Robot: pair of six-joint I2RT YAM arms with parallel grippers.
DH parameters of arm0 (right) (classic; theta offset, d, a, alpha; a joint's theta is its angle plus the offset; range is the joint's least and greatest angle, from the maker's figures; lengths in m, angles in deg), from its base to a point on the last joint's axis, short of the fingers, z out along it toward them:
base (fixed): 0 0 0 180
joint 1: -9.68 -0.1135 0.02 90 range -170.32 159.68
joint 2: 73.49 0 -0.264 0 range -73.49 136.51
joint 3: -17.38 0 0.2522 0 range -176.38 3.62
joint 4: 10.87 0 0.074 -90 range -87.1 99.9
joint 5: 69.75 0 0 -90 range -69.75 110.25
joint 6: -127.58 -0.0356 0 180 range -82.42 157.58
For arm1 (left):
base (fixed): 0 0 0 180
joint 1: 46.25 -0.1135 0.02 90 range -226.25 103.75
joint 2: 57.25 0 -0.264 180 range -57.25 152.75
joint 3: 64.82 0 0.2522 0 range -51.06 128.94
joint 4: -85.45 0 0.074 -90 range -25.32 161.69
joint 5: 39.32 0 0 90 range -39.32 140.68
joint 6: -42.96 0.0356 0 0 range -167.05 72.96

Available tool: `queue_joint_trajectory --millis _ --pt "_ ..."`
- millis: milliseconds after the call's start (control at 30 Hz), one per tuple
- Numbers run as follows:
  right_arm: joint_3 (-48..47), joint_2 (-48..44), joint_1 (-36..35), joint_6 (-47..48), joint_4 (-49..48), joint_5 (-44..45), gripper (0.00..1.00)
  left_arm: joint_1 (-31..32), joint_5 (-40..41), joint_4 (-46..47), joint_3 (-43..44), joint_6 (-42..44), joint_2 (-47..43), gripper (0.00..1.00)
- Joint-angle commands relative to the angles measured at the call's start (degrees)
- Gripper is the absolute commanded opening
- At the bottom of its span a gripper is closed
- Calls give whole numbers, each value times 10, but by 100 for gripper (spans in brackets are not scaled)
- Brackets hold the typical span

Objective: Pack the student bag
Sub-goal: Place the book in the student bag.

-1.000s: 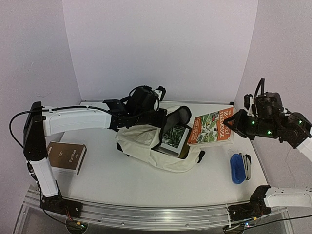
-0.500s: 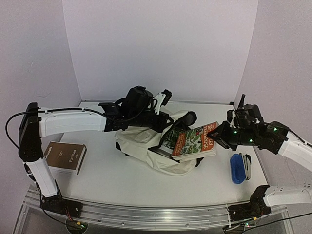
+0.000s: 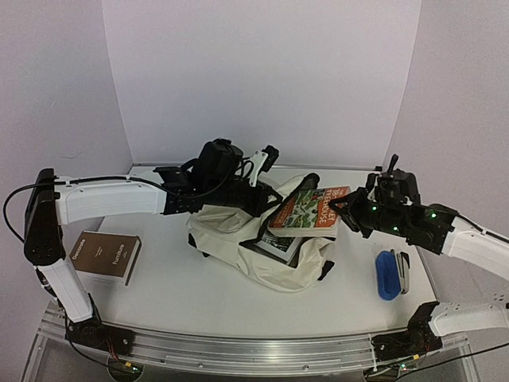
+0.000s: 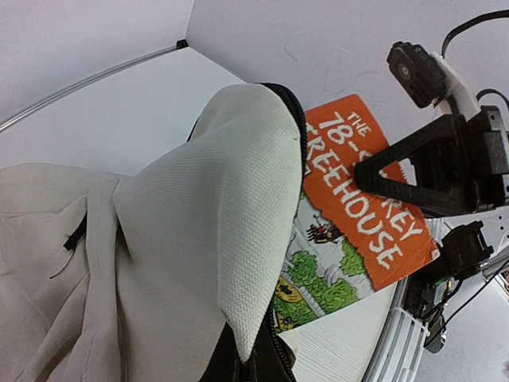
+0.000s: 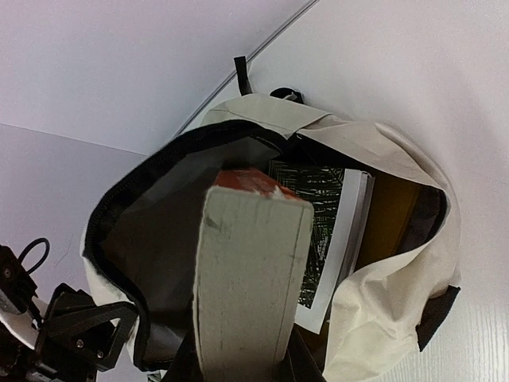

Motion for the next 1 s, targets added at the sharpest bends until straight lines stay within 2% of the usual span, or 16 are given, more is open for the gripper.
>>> queue_joint_trajectory --millis 0,200,333,400,700,967 --pt "19 32 -3 -23 -111 17 0 7 -51 91 9 -8 -42 0" --pt "91 32 -3 -69 -109 62 0 7 -52 92 11 -4 -43 0" --pt "99 45 -4 -62 -110 91 0 7 -55 89 17 -3 -42 0" --pt "90 62 -4 -53 -111 95 0 7 -61 86 22 -3 -38 0" --pt "38 204 -8 -33 -229 26 1 8 -88 91 37 -24 -14 0" --pt "-74 336 -46 6 -259 19 12 8 -91 92 41 -34 -4 0"
